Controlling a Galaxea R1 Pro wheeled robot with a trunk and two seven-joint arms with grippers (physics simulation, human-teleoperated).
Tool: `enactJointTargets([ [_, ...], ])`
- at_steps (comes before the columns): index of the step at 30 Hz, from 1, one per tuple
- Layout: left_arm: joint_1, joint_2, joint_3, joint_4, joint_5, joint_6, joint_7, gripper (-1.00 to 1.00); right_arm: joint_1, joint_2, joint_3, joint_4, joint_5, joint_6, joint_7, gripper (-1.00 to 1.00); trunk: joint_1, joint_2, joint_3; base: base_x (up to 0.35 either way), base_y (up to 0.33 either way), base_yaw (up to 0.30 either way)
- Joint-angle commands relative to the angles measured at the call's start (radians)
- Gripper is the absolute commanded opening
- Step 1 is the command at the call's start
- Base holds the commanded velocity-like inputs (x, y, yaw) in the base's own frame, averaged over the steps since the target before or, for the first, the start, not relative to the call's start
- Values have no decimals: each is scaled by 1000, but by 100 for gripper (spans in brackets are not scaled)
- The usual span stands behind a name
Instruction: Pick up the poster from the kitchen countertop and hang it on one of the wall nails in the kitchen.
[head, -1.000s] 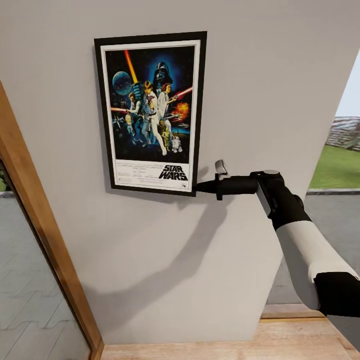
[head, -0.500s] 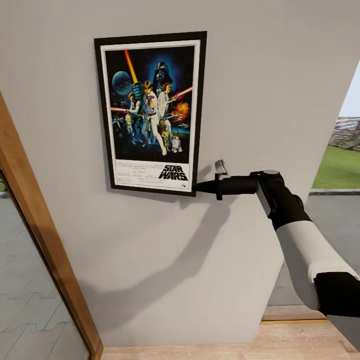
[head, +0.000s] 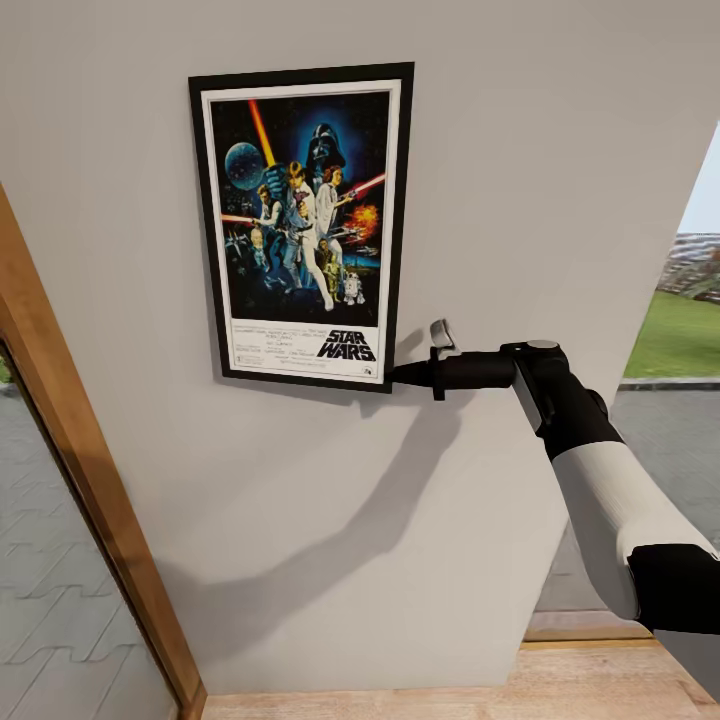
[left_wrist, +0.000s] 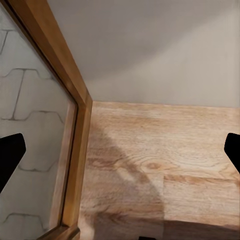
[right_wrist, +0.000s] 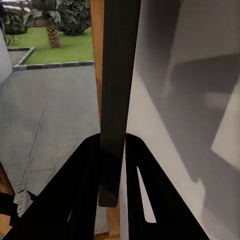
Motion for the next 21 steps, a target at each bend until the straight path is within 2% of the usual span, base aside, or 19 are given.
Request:
enactJointTargets([
  [1,1,-1,3,-2,-2,5,-7,100,0,-1,2,0,-1,13,3,-100,0,-1,-1,0,0,0],
  [8,0,0,3,-2,-2,5,-7,100,0,0,2,-1,-1,13,3,-100,0,-1,-1,1,0,0],
  [14,0,0,3,-2,-2,5,-7,100,0,0,2,-14,-1,13,3,-100,0,-1,-1,129,0,0],
  [21,0,-1,3,-2,-2,5,-7,100,0,0,2,-21,-1,13,3,-100,0,-1,-1,30,0,0],
])
